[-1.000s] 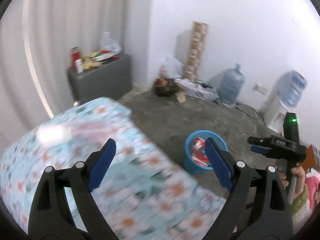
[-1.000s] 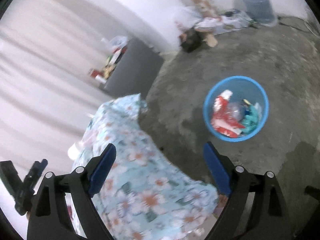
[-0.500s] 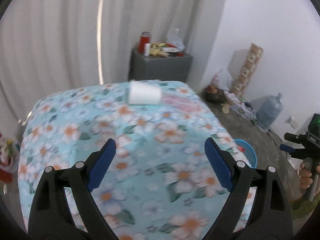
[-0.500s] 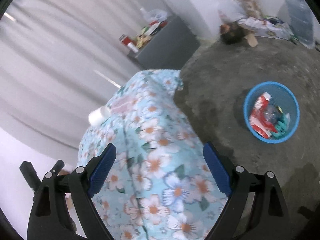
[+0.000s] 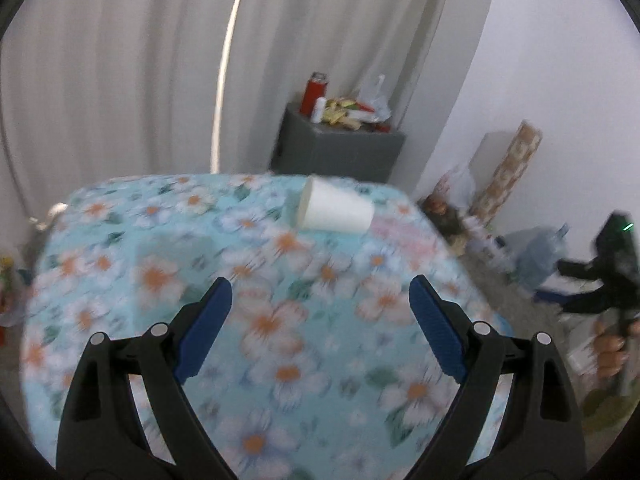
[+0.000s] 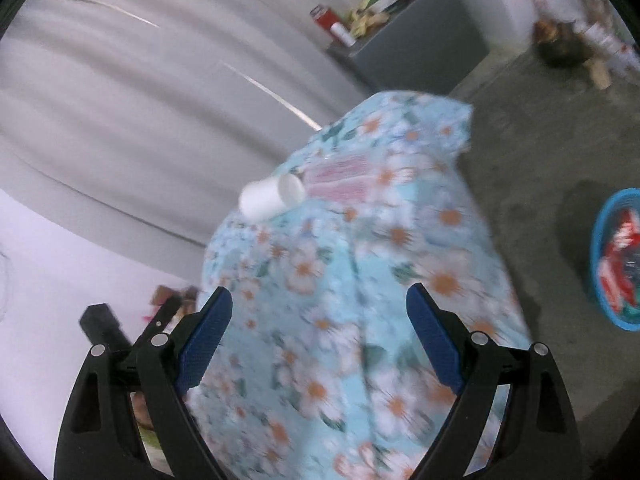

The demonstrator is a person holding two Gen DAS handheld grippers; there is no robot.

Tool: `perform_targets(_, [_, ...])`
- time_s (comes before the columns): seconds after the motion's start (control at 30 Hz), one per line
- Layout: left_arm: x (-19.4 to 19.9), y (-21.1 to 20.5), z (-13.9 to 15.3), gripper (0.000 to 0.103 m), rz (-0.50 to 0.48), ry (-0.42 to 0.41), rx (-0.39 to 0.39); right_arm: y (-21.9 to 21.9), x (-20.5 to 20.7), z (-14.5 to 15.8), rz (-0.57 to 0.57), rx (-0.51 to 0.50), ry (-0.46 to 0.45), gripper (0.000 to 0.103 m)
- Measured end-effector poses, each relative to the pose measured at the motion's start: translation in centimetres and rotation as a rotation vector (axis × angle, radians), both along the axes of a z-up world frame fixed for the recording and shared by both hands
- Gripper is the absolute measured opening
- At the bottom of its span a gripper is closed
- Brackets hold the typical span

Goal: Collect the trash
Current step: 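Grasp the white paper cup with the left tool while the right tool grasps the clear plastic bag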

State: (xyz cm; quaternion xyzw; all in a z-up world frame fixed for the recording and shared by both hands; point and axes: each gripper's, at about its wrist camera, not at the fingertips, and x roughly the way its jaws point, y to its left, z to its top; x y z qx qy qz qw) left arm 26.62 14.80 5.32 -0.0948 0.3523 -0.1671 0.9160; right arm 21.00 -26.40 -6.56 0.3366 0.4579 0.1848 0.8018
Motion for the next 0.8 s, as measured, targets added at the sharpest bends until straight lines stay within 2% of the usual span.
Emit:
perform_targets(0.17, [7.0,0.3,-1.3,0.086,-0.049,0.086,-0.2,0.7,6.3,-3.1,0.012,0.132,0.069,0.084])
perform_targets(0.33, [14.5,0.4,-4.5,0.086,0.0,0.203,-0.345,0.4,12.0,-8.0,-0.048,0.14,0.206,0.073])
perform_targets(0.4, [16.7,0.0,-5.9,0.085,0.021,0.239,-0.342,0.2,13.3,-9.7,-0.062,0.16,0.244,0.066])
perform_targets(0.47, [18.1,-0.4,-7.0,0.085,0.025,0.254,-0.328,-0.1,14.4,-10.2,-0.064,0.218,0.228,0.065])
perform_targets(0.53, [19.1,-0.5,-7.8,0.082,0.042,0.262,-0.316,0.2,15.4,-10.4,-0.058,0.219,0.225,0.062])
perform_targets(0.63, [20.4,-0.5,-9.0,0.073,0.037,0.297,-0.344,0.4,16.5,-10.7,-0.053,0.231,0.236,0.053])
perform_targets(0.67, [20.6,-0.7,-9.3,0.066,0.031,0.304,-0.347,0.6,16.7,-10.7,-0.047,0.231,0.239,0.05])
perform_targets(0.73, [20.7,-0.9,-9.6,0.06,0.014,0.31,-0.355,0.9,17.2,-10.8,-0.037,0.227,0.244,0.045])
perform_targets(0.8, [20.4,-1.2,-9.6,0.052,-0.005,0.295,-0.365,1.4,17.8,-11.3,-0.026,0.227,0.249,0.035])
